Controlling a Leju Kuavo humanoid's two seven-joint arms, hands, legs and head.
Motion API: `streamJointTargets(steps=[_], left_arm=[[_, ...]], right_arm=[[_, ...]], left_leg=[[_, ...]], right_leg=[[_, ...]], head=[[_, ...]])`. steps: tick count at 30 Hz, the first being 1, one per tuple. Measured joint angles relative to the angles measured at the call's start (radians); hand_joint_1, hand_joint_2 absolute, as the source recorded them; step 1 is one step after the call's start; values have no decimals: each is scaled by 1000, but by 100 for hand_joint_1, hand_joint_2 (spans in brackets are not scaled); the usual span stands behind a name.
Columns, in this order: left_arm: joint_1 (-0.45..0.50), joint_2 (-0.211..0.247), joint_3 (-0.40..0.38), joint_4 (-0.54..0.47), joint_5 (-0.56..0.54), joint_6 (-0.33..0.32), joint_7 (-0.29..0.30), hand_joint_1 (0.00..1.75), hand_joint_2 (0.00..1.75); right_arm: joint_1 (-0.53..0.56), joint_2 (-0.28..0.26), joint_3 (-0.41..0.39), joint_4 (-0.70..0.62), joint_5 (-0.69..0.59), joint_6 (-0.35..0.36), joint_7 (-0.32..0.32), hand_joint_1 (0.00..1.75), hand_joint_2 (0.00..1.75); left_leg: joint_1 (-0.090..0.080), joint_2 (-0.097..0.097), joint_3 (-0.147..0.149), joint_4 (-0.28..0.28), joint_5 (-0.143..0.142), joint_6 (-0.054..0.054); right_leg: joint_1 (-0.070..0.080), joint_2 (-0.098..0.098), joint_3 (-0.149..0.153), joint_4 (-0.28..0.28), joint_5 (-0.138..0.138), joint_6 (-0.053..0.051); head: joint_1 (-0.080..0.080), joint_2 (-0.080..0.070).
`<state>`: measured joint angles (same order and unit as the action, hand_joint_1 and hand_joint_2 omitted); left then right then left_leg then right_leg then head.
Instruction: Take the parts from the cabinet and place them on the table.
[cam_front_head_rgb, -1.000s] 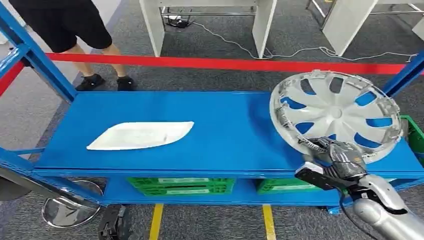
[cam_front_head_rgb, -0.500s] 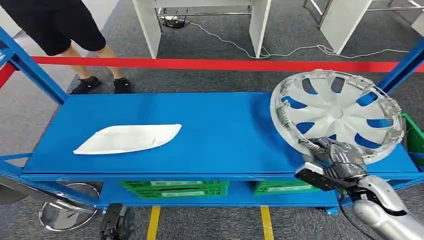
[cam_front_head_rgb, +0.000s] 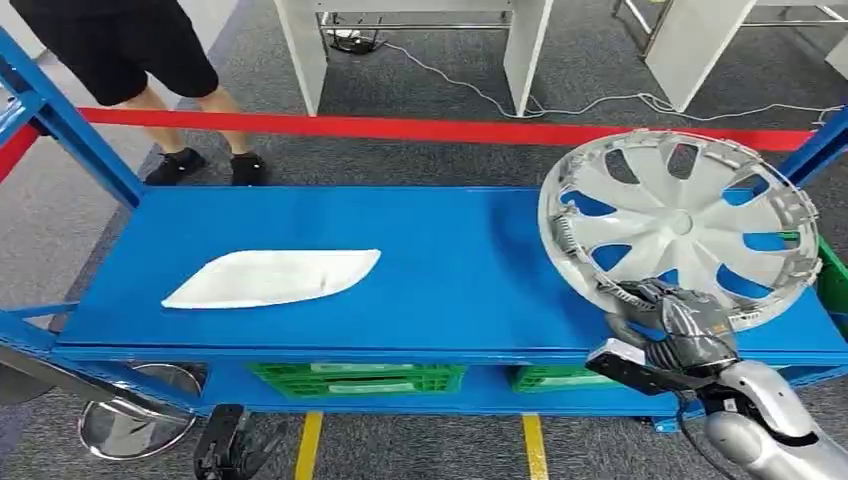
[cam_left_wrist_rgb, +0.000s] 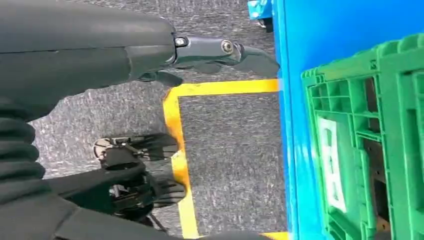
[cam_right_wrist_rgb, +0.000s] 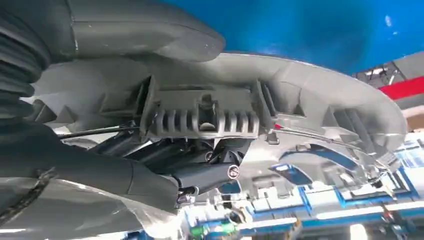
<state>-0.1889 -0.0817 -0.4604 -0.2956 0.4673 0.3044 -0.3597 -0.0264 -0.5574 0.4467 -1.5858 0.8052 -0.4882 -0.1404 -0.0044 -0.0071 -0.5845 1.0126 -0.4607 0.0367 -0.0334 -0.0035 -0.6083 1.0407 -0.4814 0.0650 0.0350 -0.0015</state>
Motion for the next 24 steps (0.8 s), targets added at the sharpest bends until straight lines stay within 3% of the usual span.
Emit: streamJointTargets(steps=[2, 4, 6, 7, 8, 9, 10, 11, 12, 14, 15, 16, 17, 19, 20, 21, 22, 24], left_arm=[[-1, 1, 0, 0, 0, -2, 0, 0, 175], [1, 3, -2, 0, -7, -2, 0, 0, 175], [-1, 8, -6, 0, -12, -4, 2, 0, 175], [-2, 9, -8, 0, -17, -8, 3, 0, 175], [-2, 10, -10, 0, -18, -10, 4, 0, 175], [-1, 11, -12, 0, -19, -11, 5, 0, 175], [0, 11, -16, 0, -21, -11, 6, 0, 175], [1, 12, -17, 0, -23, -11, 6, 0, 175], [1, 13, -17, 0, -26, -11, 6, 0, 175], [-2, 15, -19, 0, -31, -11, 6, 0, 175], [-4, 18, -21, 0, -35, -11, 6, 0, 175], [-6, 26, -23, 0, -38, -10, 8, 0, 175], [-7, 23, -25, 0, -40, -10, 9, 0, 175], [-7, 27, -27, 0, -41, -10, 15, 0, 175], [-9, 26, -30, 0, -42, -10, 17, 0, 175], [-11, 29, -32, 0, -42, -10, 17, 0, 175], [-13, 29, -32, 0, -42, -10, 18, 0, 175], [-12, 28, -34, 0, -42, -11, 18, 0, 175]], right_arm=[[5, 1, -2, -6, 28, -21, -1, 175, 175], [12, 2, -3, -9, 45, -45, -8, 175, 175], [12, 3, -3, -11, 47, -55, -14, 175, 175], [13, 4, -3, -14, 45, -61, -20, 175, 175], [13, 5, -2, -16, 43, -67, -27, 175, 175], [14, 5, -1, -16, 42, -70, -32, 175, 175], [15, 6, 0, -16, 41, -73, -34, 175, 175], [16, 8, 1, -17, 39, -76, -38, 175, 175], [16, 10, 1, -17, 33, -80, -43, 175, 175], [15, 13, 1, -18, 21, -82, -53, 175, 175], [16, 15, 1, -21, 14, -85, -59, 175, 175], [14, 21, 2, -22, 11, -91, -63, 175, 175], [12, 23, 2, -22, 10, -93, -67, 175, 175], [13, 28, 5, -24, 8, -99, -73, 175, 175], [12, 28, 6, -26, 8, -99, -74, 175, 175], [13, 29, 6, -25, 6, -99, -74, 175, 175], [11, 29, 6, -25, 5, -99, -74, 175, 175], [10, 29, 6, -25, 5, -99, -75, 175, 175]], left_leg=[[-8, -1, -12, 16, -2, -8], [-7, 0, -10, 17, -3, -11], [-5, 1, -17, 47, -33, -23], [-4, 2, -39, 97, -65, -29], [-2, 2, -79, 186, -108, -34], [-1, 3, -118, 272, -145, -35], [-1, 3, -144, 330, -163, -33], [-1, 3, -148, 337, -158, -30], [-2, 2, -131, 300, -124, -23], [-9, 2, -54, 137, -32, 0], [-18, -1, -17, 53, -1, 21], [-19, -1, -7, 40, -6, 34], [-23, -1, -10, 33, 0, 30], [-26, -1, -12, 29, 3, 32], [-19, 1, -6, 5, 13, 34], [-13, 6, -5, -7, 24, 25], [-12, 5, -11, -12, 31, 31], [-12, 5, -27, -11, 41, 30]], right_leg=[[3, 4, 8, -9, -1, -22], [6, 6, 7, -4, -4, -31], [0, 5, 12, -6, -3, -45], [0, 4, 13, -6, -4, -50], [2, 4, 13, -6, -4, -52], [4, 1, 13, -4, 0, -55], [6, 1, 13, -4, 0, -55], [8, 2, 13, -4, 0, -55], [12, 3, 13, -4, 0, -55], [21, 6, 16, -4, 0, -55], [21, 6, 16, -6, 0, -56], [29, 5, 11, -3, 2, -53], [19, 6, 8, -4, 6, -49], [16, 4, 6, -9, 13, -39], [22, 3, 5, -11, 15, -32], [19, 3, -6, 0, -9, -31], [20, 3, -21, 39, -52, -27], [17, 4, -73, 197, -143, -18]], head=[[0, 0], [0, 0], [-3, 0], [-8, 0], [-7, 0], [-7, 0], [-7, 0], [-7, 0], [-8, 0], [-7, 0], [-6, 0], [-1, 0], [-4, 0], [-4, 0], [-3, 0], [-2, 0], [0, 0], [-1, 0]])
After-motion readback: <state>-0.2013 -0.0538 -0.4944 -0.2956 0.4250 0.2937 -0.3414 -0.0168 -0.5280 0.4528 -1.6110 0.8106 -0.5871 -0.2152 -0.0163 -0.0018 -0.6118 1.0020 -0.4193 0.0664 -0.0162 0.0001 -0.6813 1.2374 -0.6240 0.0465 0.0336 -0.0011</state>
